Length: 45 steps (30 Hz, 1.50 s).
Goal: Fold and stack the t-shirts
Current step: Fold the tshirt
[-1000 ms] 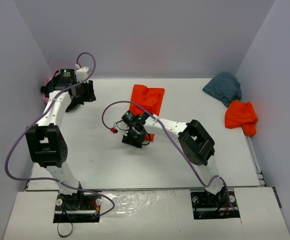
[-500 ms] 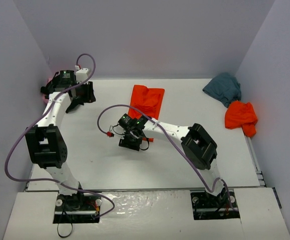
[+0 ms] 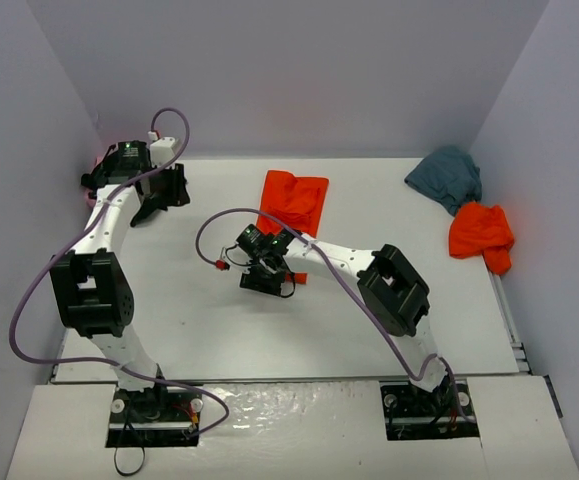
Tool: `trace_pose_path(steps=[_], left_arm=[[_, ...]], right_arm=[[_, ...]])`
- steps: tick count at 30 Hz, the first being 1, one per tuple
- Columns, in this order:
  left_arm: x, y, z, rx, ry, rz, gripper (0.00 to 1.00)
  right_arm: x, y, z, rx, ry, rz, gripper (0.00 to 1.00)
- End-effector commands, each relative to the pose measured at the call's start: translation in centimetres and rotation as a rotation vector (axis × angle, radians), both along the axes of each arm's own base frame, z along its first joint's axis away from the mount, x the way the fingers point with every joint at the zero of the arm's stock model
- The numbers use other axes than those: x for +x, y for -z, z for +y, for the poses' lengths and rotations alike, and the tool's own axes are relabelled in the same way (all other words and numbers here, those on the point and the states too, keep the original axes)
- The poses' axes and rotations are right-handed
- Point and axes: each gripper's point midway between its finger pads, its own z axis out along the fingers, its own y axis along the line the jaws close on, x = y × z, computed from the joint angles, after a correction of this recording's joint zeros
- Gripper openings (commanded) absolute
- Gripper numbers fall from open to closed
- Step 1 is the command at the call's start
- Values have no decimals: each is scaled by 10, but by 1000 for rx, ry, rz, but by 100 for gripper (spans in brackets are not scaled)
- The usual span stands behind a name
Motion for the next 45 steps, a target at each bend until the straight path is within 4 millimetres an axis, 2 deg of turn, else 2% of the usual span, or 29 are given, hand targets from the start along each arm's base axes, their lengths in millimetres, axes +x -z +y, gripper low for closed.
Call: trace_pose_path(steps=[1, 6, 8, 15, 17, 21, 22, 27, 30, 34, 41, 43, 45], left_arm=[[7, -43, 4, -2, 9, -136, 31], [7, -40, 7, 1, 9, -127, 31], [7, -37, 8, 3, 8, -120, 30], [7, -36, 11, 0, 0, -116, 31], [6, -36, 12, -1, 0, -117, 31], [5, -38, 11, -4, 2, -121, 31], [5, -38, 11, -5, 2, -122, 31], [3, -41, 10, -3, 4, -126, 31], [2, -44, 11, -1, 5, -130, 31], [-1, -48, 10, -1, 10, -135, 31], [-9, -52, 8, -1, 25, -138, 31], [-11, -54, 8, 1, 30, -145, 31], [-12, -56, 8, 0, 34, -148, 31]], right_arm=[[32, -9, 0, 11, 31, -61, 56], [44, 2, -2, -3, 43, -53, 56], [42, 10, 1, 9, 37, -22, 56], [30, 26, -7, -22, 25, 21, 57], [19, 33, -13, -36, 18, 50, 46], [-1, 41, -22, -68, -7, 89, 5], [-8, 43, -25, -79, -16, 106, 0], [-45, 41, -35, -98, -85, 182, 0], [-69, 24, -33, -66, -130, 247, 0], [-94, -12, -26, 0, -199, 305, 0], [-159, -55, -21, 16, -351, 455, 0], [-164, -74, -13, 51, -367, 437, 0], [-160, -92, -8, 71, -367, 402, 0]])
